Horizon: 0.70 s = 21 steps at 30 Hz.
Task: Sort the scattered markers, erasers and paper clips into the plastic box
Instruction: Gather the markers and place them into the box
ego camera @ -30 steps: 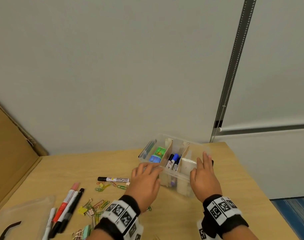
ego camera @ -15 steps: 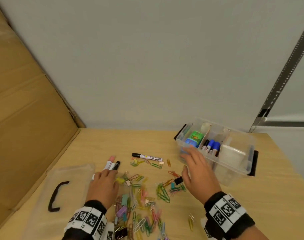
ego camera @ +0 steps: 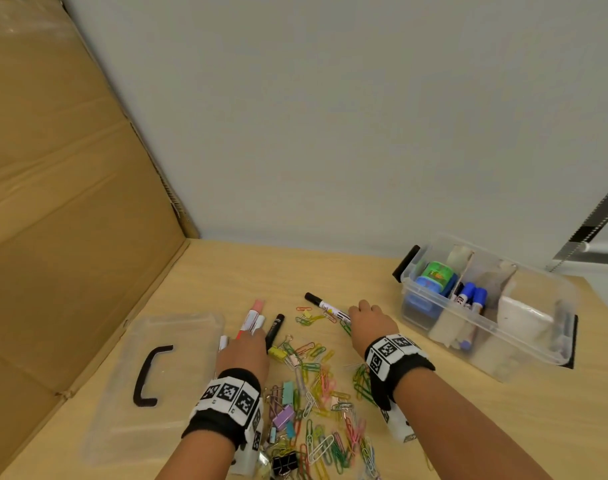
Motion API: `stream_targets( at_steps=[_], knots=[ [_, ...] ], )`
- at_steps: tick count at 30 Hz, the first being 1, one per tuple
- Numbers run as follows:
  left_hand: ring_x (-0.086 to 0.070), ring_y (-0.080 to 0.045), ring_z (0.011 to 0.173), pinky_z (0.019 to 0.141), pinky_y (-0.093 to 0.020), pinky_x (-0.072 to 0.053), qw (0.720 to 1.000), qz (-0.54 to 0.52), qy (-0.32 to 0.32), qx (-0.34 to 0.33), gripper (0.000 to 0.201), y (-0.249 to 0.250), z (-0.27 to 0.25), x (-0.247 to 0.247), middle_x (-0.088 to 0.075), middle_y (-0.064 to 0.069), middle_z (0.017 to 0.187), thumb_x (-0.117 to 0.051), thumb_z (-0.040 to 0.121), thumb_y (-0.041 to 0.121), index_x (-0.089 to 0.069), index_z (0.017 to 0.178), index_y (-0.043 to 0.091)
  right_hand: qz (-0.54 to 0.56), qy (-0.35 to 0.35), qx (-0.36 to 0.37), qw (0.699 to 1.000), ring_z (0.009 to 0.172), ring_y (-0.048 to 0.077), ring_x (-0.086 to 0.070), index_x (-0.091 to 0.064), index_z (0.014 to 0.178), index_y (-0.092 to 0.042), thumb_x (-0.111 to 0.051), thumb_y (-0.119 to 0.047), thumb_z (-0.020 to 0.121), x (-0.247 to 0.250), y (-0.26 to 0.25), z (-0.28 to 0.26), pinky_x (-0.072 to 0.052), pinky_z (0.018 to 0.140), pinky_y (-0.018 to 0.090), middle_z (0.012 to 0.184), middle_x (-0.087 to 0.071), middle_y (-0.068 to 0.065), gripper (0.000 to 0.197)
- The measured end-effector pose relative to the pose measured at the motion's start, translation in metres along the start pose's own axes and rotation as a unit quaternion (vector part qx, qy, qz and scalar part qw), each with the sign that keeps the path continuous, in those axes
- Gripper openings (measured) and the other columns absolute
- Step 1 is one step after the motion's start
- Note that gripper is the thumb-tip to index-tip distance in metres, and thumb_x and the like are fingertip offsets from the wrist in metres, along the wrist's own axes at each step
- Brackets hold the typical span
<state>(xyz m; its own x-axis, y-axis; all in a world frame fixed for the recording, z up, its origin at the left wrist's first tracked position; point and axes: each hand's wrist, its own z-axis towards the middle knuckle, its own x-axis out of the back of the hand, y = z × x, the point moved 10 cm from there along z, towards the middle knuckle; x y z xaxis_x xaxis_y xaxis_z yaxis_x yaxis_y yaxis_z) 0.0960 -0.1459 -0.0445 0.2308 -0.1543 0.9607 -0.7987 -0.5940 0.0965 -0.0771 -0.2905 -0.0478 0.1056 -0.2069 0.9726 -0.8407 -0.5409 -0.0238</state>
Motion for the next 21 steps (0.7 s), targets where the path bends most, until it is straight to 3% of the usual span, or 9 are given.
stream_targets(
  at_steps=[3, 6, 8, 10, 12, 15, 17, 19, 21],
  knots=[
    [-0.048, -0.021, 0.125, 0.107, -0.037, -0.034, 1.000, 0.009, -0.011, 0.005, 0.035, 0.000, -0.002, 0.000, -0.046, 0.000, 0.141, -0.040, 0.096, 0.020, -0.045, 0.131, 0.023, 0.021, 0.000, -0.012, 1.000, 0.113, 0.026, -0.048, -0.047, 0.122, -0.011, -0.044, -0.019, 0.094, 0.001, -0.001, 0.001, -0.045, 0.088, 0.037, 0.123, -0.050, 0.009, 0.030],
    [-0.041, -0.019, 0.132, 0.110, -0.040, -0.034, 1.000, -0.017, -0.004, -0.022, 0.038, 0.004, -0.008, 0.007, -0.035, 0.003, 0.149, -0.041, 0.096, 0.025, -0.042, 0.133, 0.024, 0.117, 0.025, -0.025, 0.992, 0.089, 0.023, -0.053, -0.051, 0.108, -0.012, -0.047, -0.024, 0.091, 0.013, 0.004, -0.010, -0.045, 0.071, 0.032, 0.105, -0.055, 0.007, 0.021],
    [-0.043, -0.020, 0.129, 0.109, -0.042, -0.035, 0.998, -0.045, -0.007, -0.037, 0.039, 0.006, -0.013, 0.012, -0.031, 0.001, 0.150, -0.039, 0.096, 0.027, -0.040, 0.134, 0.023, 0.217, 0.084, -0.022, 0.972, 0.077, 0.019, -0.054, -0.053, 0.097, -0.014, -0.051, -0.025, 0.089, 0.031, 0.013, -0.026, -0.042, 0.062, 0.028, 0.090, -0.056, 0.002, 0.014],
    [-0.053, -0.021, 0.116, 0.103, -0.040, -0.041, 0.995, -0.085, -0.007, -0.048, 0.035, 0.007, -0.018, 0.013, -0.035, -0.003, 0.146, -0.039, 0.096, 0.028, -0.042, 0.130, 0.020, 0.311, 0.150, -0.006, 0.938, 0.071, 0.015, -0.058, -0.054, 0.090, -0.017, -0.055, -0.025, 0.089, 0.052, 0.025, -0.050, -0.044, 0.057, 0.022, 0.082, -0.058, -0.003, 0.008],
    [-0.056, -0.019, 0.099, 0.088, -0.032, -0.046, 0.988, -0.137, -0.002, -0.067, 0.030, 0.011, -0.025, 0.015, -0.043, -0.005, 0.134, -0.038, 0.097, 0.027, -0.044, 0.125, 0.018, 0.386, 0.194, 0.011, 0.902, 0.070, 0.005, -0.062, -0.054, 0.089, -0.021, -0.057, -0.025, 0.091, 0.073, 0.041, -0.078, -0.053, 0.057, 0.021, 0.081, -0.061, -0.008, 0.006],
    [-0.052, -0.011, 0.072, 0.063, -0.023, -0.040, 0.975, -0.202, 0.013, -0.091, 0.025, 0.020, -0.035, 0.017, -0.054, -0.002, 0.102, -0.036, 0.098, 0.022, -0.044, 0.121, 0.017, 0.439, 0.260, 0.026, 0.860, 0.078, -0.001, -0.065, -0.057, 0.096, -0.024, -0.056, -0.024, 0.093, 0.106, 0.073, -0.118, -0.054, 0.067, 0.017, 0.087, -0.066, -0.010, 0.003],
    [-0.048, -0.009, 0.056, 0.049, -0.023, -0.034, 0.971, -0.220, 0.017, -0.097, 0.023, 0.025, -0.038, 0.015, -0.053, 0.003, 0.082, -0.035, 0.099, 0.021, -0.044, 0.120, 0.018, 0.453, 0.330, 0.026, 0.828, 0.082, 0.000, -0.065, -0.057, 0.101, -0.023, -0.053, -0.022, 0.093, 0.130, 0.101, -0.142, -0.053, 0.070, 0.017, 0.092, -0.066, -0.010, 0.008],
    [-0.047, -0.009, 0.051, 0.046, -0.024, -0.034, 0.969, -0.224, 0.018, -0.104, 0.025, 0.031, -0.039, 0.013, -0.056, 0.003, 0.081, -0.034, 0.100, 0.021, -0.043, 0.122, 0.018, 0.431, 0.400, 0.012, 0.809, 0.084, 0.000, -0.063, -0.056, 0.106, -0.023, -0.051, -0.021, 0.094, 0.150, 0.129, -0.162, -0.051, 0.070, 0.014, 0.095, -0.065, -0.009, 0.012],
    [-0.045, -0.007, 0.051, 0.044, -0.021, -0.032, 0.970, -0.215, 0.021, -0.112, 0.032, 0.037, -0.040, 0.014, -0.060, -0.001, 0.095, -0.033, 0.100, 0.020, -0.039, 0.131, 0.019, 0.374, 0.441, -0.006, 0.816, 0.087, 0.003, -0.062, -0.055, 0.111, -0.020, -0.050, -0.020, 0.095, 0.162, 0.149, -0.173, -0.049, 0.073, 0.014, 0.100, -0.063, -0.006, 0.016]
  ],
)
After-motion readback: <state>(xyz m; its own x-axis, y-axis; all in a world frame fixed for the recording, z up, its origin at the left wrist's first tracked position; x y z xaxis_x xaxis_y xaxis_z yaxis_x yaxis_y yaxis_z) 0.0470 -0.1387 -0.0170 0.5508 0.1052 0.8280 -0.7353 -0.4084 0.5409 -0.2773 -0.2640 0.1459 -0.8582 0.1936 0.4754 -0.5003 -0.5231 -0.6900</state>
